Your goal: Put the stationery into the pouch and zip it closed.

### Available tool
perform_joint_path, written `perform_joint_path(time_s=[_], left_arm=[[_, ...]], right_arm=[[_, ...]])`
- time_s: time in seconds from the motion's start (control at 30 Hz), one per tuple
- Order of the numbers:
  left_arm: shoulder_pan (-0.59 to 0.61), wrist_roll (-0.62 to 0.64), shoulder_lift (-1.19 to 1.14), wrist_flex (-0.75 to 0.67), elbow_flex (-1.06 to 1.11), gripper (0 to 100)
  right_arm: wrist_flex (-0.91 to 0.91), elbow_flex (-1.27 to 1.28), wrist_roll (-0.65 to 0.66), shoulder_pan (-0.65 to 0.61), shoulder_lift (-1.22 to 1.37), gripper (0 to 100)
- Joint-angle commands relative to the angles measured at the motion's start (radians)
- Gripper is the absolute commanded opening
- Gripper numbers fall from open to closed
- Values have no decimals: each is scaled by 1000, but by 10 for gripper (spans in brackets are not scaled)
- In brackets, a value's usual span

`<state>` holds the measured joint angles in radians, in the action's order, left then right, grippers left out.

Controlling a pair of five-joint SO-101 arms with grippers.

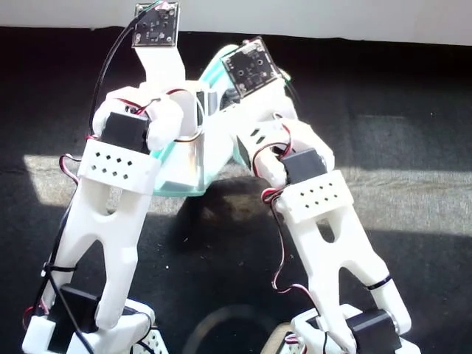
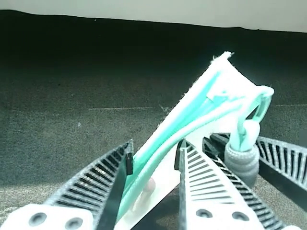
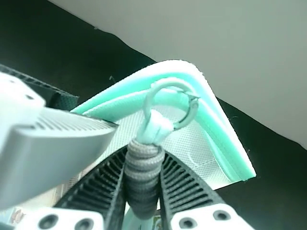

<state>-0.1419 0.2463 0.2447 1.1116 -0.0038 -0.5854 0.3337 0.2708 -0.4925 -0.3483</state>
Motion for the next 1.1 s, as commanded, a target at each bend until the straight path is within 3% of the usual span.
perform_joint_path(time_s=[0.0, 0.33, 0.73, 0.97, 1.07], left_arm=[[2, -5, 10, -21, 39, 162], [101, -115, 18, -20, 272, 36], [104, -117, 153, 276, 282, 39], [104, -117, 277, 322, 312, 175], [104, -117, 280, 322, 363, 188]], right_arm=[[-12, -21, -3, -35, -35, 5], [-15, -8, -3, -41, -197, 5], [-332, -8, -9, -84, -283, 5], [-367, -7, -9, -176, -274, 5], [-367, -7, -9, -179, -277, 5]])
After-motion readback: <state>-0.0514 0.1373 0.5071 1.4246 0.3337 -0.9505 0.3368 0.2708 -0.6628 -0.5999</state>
